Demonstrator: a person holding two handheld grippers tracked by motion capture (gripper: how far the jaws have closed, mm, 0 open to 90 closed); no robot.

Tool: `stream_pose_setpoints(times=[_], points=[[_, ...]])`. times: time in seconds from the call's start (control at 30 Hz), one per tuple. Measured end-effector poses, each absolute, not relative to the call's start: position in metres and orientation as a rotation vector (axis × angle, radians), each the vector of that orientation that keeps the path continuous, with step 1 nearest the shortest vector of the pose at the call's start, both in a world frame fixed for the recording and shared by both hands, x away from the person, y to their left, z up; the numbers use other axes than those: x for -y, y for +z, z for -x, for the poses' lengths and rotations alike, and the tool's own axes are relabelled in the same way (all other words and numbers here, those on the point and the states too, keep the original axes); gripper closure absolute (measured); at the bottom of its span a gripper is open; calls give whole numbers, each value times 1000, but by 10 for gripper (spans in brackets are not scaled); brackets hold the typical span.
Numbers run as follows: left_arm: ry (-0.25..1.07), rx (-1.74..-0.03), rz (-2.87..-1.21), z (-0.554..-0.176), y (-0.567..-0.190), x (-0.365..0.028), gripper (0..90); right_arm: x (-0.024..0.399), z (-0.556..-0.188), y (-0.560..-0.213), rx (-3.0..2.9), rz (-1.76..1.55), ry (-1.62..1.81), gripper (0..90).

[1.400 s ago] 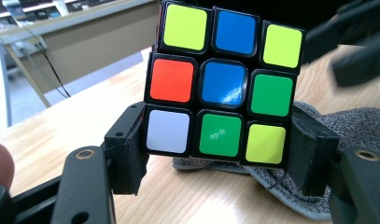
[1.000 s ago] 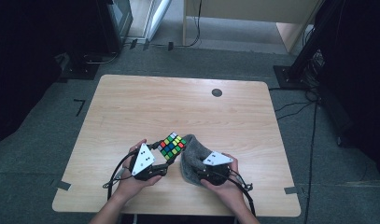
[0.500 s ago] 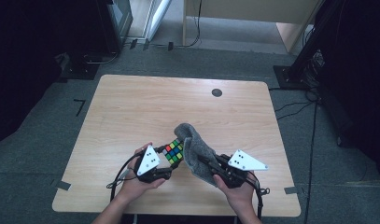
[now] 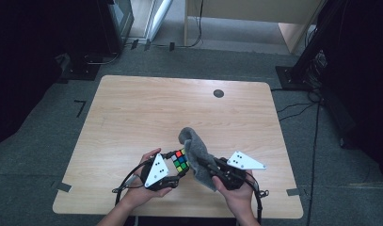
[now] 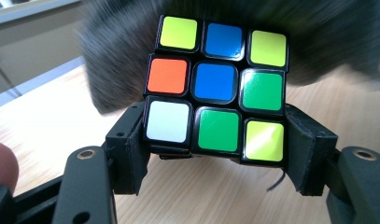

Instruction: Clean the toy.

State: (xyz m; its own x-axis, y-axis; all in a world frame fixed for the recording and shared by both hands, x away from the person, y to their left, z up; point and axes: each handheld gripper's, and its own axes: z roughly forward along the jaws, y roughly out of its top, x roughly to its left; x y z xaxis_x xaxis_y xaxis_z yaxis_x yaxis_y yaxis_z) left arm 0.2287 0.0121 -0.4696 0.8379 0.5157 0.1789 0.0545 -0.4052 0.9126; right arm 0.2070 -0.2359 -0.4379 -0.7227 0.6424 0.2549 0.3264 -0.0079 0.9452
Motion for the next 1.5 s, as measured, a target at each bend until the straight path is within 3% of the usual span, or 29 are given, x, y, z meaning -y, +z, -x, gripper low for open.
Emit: stream_pose_setpoints(times=[0.1, 0.3, 0.57, 0.8, 0.9, 1.0, 1.27, 1.5], points=[[550, -421, -1935, -225, -468, -10, 344, 219, -198, -430, -2034, -915, 1663, 792], [584, -429, -2014, -225, -469, -1, 343, 231, -202, -439, -1990, -990, 1528, 785], [671, -418, -2087, -215, -471, 14, 345, 185, -183, -443, -2106, -658, 1302, 773], [642, -433, -2057, -218, -467, 9, 344, 217, -193, -434, -1969, -847, 1359, 773], [638, -424, -2050, -217, -466, 9, 344, 206, -182, -429, -2043, -687, 1475, 771], [604, -406, -2019, -216, -464, 7, 344, 189, -178, -430, -2086, -608, 1289, 772], [513, -407, -1937, -223, -463, -7, 344, 241, -196, -424, -1857, -951, 1558, 775], [422, -409, -1832, -225, -457, -20, 344, 243, -211, -446, -1957, -1014, 1692, 775]])
